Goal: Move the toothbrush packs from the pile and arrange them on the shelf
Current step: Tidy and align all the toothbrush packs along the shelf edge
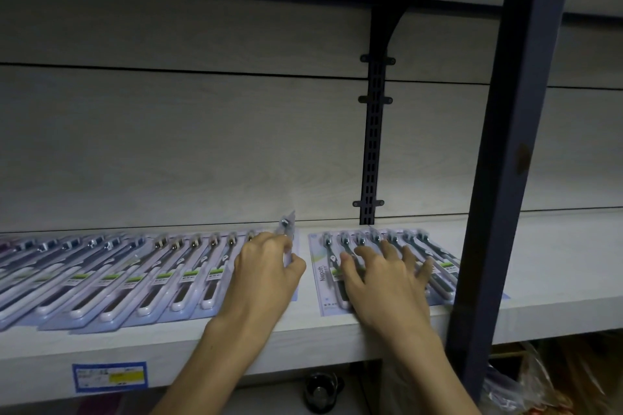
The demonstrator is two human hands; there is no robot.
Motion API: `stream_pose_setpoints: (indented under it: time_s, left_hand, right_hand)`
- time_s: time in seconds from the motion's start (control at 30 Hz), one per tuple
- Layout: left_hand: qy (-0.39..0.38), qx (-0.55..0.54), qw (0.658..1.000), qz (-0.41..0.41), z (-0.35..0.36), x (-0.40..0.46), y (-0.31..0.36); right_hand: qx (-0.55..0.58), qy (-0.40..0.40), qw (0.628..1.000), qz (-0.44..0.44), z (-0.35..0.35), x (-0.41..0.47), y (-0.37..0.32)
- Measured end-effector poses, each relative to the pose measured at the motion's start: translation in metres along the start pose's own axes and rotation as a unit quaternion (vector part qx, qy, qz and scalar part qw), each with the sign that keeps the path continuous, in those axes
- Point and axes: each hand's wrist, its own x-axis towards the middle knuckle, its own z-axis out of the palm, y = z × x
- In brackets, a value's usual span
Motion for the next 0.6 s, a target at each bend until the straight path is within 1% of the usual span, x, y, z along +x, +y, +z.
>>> stream_pose_setpoints:
  time_s: [0.13, 0.37, 0.47, 0.6]
  left_hand:
    - [0.032, -0.036, 0.999, 0.023, 0.004, -0.003, 0.005]
    - [0.031, -0.050, 0.996, 0.074, 0.007, -0.009, 0.020]
    - [0.049, -0.048, 0.993, 0.101, 0.005, -0.011, 0.024]
    - [0.054, -0.061, 0.990, 0.111, 0.003, -0.012, 0.025]
  right_hand:
    - [0.001, -0.001, 1.000, 0.001, 0.000, 0.000, 0.000]
    - [-0.004, 0.001, 1.000, -0.002, 0.001, 0.001, 0.001]
    - [-0.006, -0.002, 1.000, -0.002, 0.002, 0.001, 0.001]
    - [-0.009, 0.000, 1.000, -0.005, 0.002, 0.001, 0.002]
